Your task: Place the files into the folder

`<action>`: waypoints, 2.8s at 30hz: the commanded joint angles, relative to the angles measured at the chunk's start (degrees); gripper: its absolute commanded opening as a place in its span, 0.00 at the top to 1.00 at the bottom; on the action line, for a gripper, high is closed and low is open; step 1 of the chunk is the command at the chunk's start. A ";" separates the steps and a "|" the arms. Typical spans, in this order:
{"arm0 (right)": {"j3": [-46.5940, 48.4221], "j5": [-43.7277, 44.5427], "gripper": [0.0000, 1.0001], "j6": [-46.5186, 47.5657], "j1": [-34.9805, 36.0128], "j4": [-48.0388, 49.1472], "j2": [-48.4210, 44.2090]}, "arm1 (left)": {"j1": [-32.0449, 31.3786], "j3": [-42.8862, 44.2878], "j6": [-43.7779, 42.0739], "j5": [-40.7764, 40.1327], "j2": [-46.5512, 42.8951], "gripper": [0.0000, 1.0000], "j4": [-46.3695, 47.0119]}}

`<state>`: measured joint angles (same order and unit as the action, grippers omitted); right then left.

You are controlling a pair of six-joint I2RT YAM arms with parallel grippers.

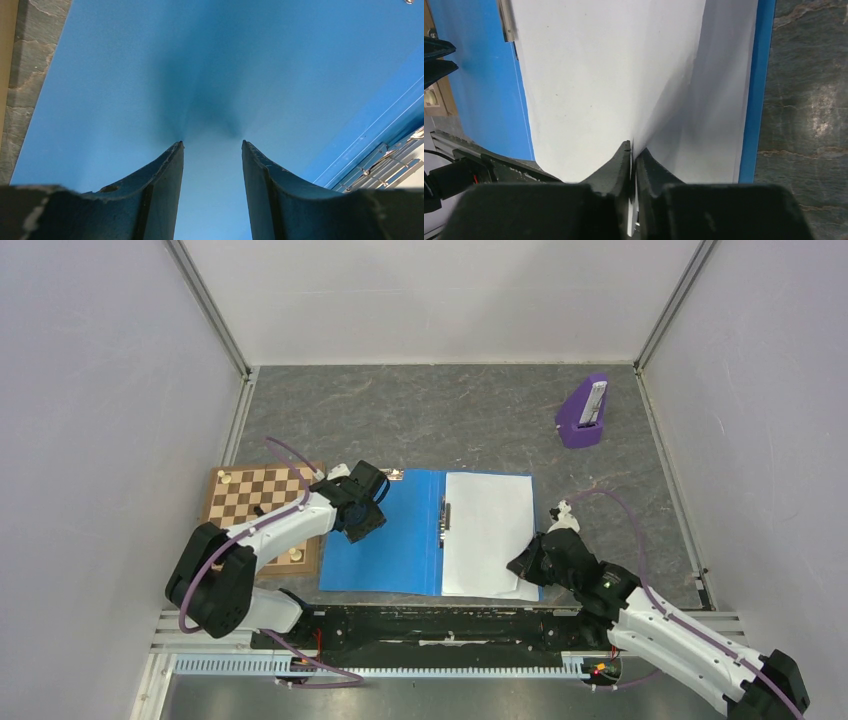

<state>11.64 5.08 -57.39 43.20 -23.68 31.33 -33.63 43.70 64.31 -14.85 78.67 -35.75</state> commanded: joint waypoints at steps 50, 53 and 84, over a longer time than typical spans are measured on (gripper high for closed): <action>16.29 3.06 0.43 11.86 0.75 -12.12 9.53 | -21.81 14.59 -1.21 13.43 20.04 0.98 13.64; 15.44 2.50 0.43 11.46 0.85 -10.92 9.64 | -21.81 14.05 -1.17 12.56 20.25 0.97 12.97; 16.47 4.83 0.45 11.82 5.16 -0.98 21.49 | -21.83 12.03 -1.26 11.16 21.02 0.98 11.82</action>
<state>26.46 7.66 -46.72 48.03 -26.68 51.55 -55.11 56.69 60.66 -1.61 98.89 -23.40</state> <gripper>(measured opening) 0.550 0.033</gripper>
